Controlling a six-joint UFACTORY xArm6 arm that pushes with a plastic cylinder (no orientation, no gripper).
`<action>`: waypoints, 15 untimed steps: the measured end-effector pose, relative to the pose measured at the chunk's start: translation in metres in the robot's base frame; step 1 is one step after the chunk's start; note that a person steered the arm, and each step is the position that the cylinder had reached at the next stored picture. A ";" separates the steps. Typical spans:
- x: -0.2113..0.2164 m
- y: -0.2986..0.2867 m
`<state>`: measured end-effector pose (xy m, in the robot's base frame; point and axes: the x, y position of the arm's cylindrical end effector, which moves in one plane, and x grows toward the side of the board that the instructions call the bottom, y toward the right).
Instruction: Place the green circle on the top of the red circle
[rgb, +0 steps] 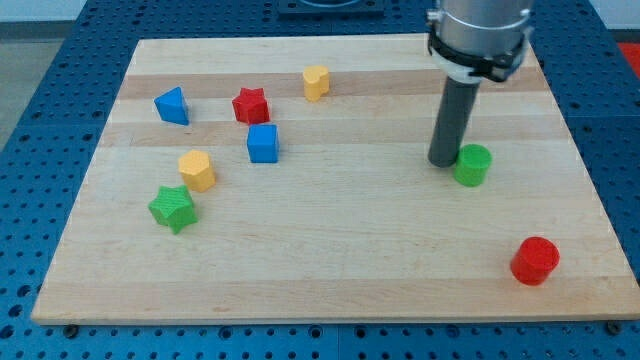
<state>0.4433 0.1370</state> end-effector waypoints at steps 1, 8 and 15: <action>0.003 0.006; 0.060 0.047; 0.062 0.081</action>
<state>0.5056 0.2178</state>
